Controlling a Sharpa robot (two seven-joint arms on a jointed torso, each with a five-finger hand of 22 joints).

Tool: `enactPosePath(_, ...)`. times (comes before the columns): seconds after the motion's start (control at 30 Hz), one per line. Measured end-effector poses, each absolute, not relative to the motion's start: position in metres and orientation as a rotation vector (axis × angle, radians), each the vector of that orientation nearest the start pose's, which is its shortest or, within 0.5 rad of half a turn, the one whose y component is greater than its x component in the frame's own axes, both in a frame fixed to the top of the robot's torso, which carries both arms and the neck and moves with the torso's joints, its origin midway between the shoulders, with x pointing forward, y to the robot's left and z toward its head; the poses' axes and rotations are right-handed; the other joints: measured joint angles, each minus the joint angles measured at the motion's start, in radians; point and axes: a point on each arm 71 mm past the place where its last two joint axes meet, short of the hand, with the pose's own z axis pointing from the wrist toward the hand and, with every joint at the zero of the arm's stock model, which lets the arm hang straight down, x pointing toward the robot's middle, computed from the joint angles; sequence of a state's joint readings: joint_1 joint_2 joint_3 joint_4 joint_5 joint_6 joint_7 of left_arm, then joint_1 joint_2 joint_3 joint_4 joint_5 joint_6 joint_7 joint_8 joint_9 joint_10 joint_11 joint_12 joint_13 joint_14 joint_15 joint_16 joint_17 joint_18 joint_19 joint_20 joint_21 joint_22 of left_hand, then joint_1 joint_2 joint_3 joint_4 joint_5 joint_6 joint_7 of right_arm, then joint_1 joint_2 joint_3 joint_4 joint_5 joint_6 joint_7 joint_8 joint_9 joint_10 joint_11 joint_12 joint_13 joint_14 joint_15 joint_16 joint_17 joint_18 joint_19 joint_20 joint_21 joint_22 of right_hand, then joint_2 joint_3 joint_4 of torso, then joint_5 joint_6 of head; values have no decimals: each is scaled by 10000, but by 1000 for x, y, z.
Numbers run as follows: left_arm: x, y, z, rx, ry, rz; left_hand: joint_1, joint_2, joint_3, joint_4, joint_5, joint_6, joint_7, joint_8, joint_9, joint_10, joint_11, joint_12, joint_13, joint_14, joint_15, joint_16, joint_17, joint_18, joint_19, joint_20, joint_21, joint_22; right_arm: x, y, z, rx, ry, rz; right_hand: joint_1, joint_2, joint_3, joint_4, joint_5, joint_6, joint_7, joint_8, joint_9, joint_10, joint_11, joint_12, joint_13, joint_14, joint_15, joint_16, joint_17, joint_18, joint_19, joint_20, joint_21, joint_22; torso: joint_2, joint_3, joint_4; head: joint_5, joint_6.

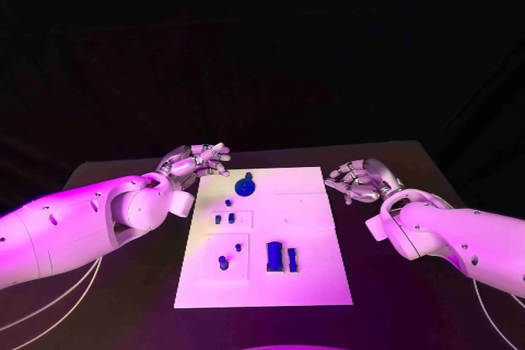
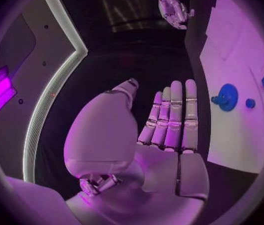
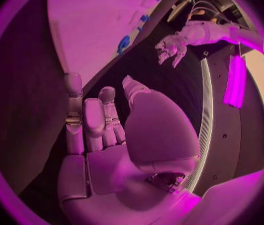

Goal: Assemble the parts on the task board

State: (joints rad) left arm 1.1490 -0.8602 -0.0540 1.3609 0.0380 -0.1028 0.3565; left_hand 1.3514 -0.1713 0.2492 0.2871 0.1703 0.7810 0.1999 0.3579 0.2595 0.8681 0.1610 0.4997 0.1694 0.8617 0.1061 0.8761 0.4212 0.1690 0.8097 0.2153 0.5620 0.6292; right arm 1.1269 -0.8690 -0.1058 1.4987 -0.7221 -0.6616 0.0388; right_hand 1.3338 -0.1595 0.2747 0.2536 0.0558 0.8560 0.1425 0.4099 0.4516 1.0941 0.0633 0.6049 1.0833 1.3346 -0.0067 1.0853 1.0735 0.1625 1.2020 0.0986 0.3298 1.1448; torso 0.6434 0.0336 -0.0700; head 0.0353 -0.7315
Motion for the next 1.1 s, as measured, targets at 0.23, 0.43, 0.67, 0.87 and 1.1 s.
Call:
enactPosePath(0.23,517,269,-228,-12963,13268,-14636,635,703,-1214,3,0,-944,-109,292,-254,-435,241,-806,-751,-530,445,-3424,-1191,-1,-872,626,-2672,-1785,507,-269,-240,8638,14596,8718,580,-193,700,247,0,-479,157,-479,-588,-629,300,-2557,-3997,-2197,441,-4660,-3107,153,-938,475,-2350,-2441,-131,-41,-78,79,453)
enactPosePath(0.43,532,268,-234,-13027,12446,-14216,1014,1083,-2086,10,0,-934,-199,349,-715,-382,468,-2138,-1060,-1091,761,-6124,-1816,-272,-1616,762,-4427,-3117,524,-272,-240,9231,14192,9401,494,-293,811,146,0,-418,405,-1245,-1105,-948,934,-4513,-7421,-3798,1318,-8216,-5232,153,-3220,1400,-2623,-5194,-236,-28,-163,217,663)
enactPosePath(0.67,534,268,-237,-12996,12271,-14096,-681,1472,-2440,-1129,-629,-3457,-971,-1438,-1595,-3477,-427,-3713,-1318,-4275,-26,-7672,-3001,-1018,-4166,-392,-5128,-4612,526,-270,-241,9420,14177,9803,-1262,507,-712,-975,-196,-3496,-320,-2594,-2541,-3712,434,-5364,-9505,-7480,937,-9768,-7850,-484,-6809,605,-2909,-8425,-290,-2,-183,263,740)
enactPosePath(0.87,525,254,-238,-13078,12453,-14238,-3565,1625,-2472,-2241,-1313,-6233,-1624,-2804,-2230,-6800,-1184,-4536,-1557,-7046,-688,-8368,-3776,-1327,-6672,-1516,-5437,-5682,514,-251,-241,9786,14165,10370,-4467,1202,-2014,-1983,-409,-6747,-1033,-3563,-3808,-8317,-252,-5801,-10358,-11242,381,-10466,-9702,-1096,-10152,-414,-3143,-10365,-458,-89,35,64,924)
enactPosePath(1.1,500,223,-236,-13085,12716,-14149,-9855,1690,-2485,-2645,-1567,-7316,-1879,-3344,-2477,-8097,-1483,-4823,-1648,-8126,-950,-8624,-4079,-1485,-7638,-1972,-5515,-6103,484,-207,-232,10695,13707,11921,-10462,1477,-2486,-2399,-469,-8009,-1303,-3909,-4299,-10139,-518,-5936,-10687,-12699,169,-10710,-10419,-1335,-11446,-808,-3211,-11119,-826,-262,492,-263,1237)
